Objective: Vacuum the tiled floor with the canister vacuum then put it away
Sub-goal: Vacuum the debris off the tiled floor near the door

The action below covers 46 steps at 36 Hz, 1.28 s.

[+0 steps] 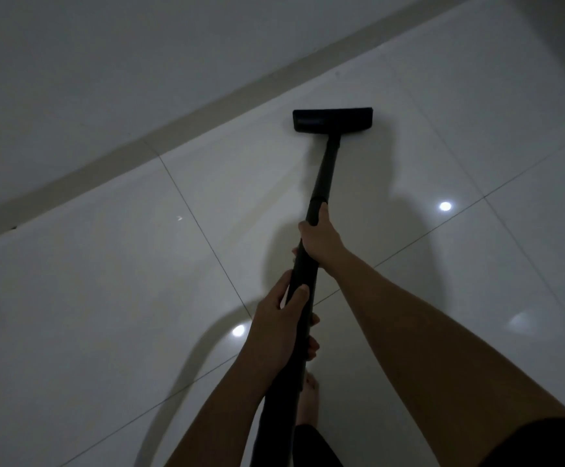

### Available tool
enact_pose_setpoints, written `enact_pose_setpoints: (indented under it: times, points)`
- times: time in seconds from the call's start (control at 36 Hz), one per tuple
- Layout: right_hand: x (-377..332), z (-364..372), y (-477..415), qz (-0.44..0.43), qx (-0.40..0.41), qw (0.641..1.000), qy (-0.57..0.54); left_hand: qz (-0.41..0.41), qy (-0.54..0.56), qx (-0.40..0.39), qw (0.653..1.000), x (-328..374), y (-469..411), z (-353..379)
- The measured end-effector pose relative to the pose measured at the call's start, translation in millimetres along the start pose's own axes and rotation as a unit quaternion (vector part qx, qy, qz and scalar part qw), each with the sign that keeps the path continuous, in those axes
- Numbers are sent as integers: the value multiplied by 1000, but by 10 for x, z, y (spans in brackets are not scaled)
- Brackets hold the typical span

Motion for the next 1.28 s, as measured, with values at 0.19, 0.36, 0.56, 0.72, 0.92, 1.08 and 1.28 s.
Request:
enact_pose_setpoints:
  times: [0.19,0.36,0.56,0.72,0.92,1.08,1.28]
  points:
    - [206,246,223,4,-12,1000,-11,6,-21,16,1000,-237,275,-96]
    - [301,625,293,7,-36,999,-6,25,-24,31,999,-333,542,-289]
    - [237,1102,183,22,-75,997,20,36,8,69,997,-358,761,-587]
    - [164,1231,139,34,-83,995,44,40,8,77,996,-348,774,-665]
    - [325,1046,306,39,-44,998,39,16,-7,49,999,-462,783,-602]
    - [583,960,465,28,-2,998,-53,-19,-53,17,998,-541,910,-543]
    - [808,1053,725,30,22,994,-100,-41,-101,3,994,-629,1173,-554]
Point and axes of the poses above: each hand's wrist, its own y-axis away from the middle knuckle, its own z-axis out of the palm, x = y × z, the point moved 6 cm from there along -y, towards the middle knuckle, and after that the axes turned 14 degrees about -x, right-handed, at the moved point
